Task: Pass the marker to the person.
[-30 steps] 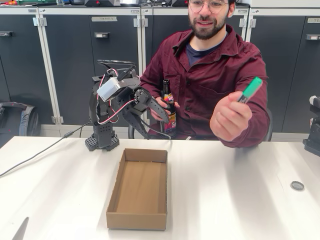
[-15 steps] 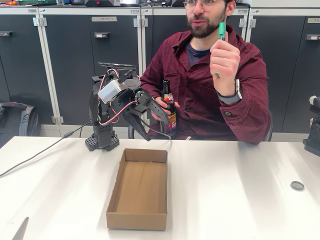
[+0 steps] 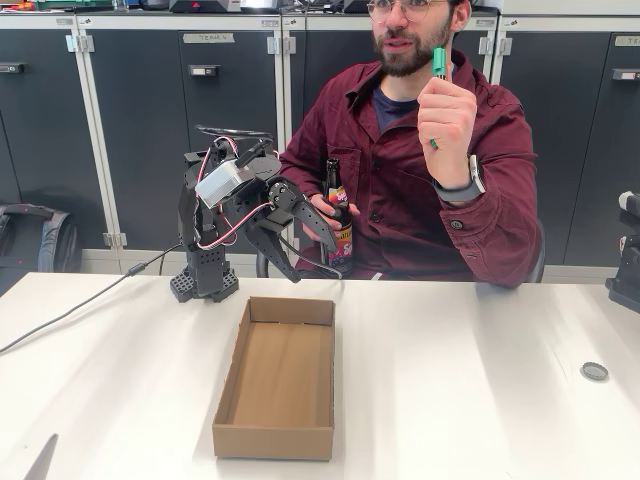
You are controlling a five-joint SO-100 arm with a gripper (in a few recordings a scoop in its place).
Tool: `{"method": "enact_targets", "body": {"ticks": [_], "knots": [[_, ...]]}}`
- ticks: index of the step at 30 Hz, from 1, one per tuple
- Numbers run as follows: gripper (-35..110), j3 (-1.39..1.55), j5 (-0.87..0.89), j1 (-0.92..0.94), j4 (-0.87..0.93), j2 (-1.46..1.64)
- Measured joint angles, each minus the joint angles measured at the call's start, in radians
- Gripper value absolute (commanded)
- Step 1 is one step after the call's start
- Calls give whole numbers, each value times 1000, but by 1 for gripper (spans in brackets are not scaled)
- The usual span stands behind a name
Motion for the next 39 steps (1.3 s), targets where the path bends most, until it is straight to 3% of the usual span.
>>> {"method": "enact_targets", "body": {"ticks": [39], "knots": [[32, 2, 25, -6, -20, 0]]}}
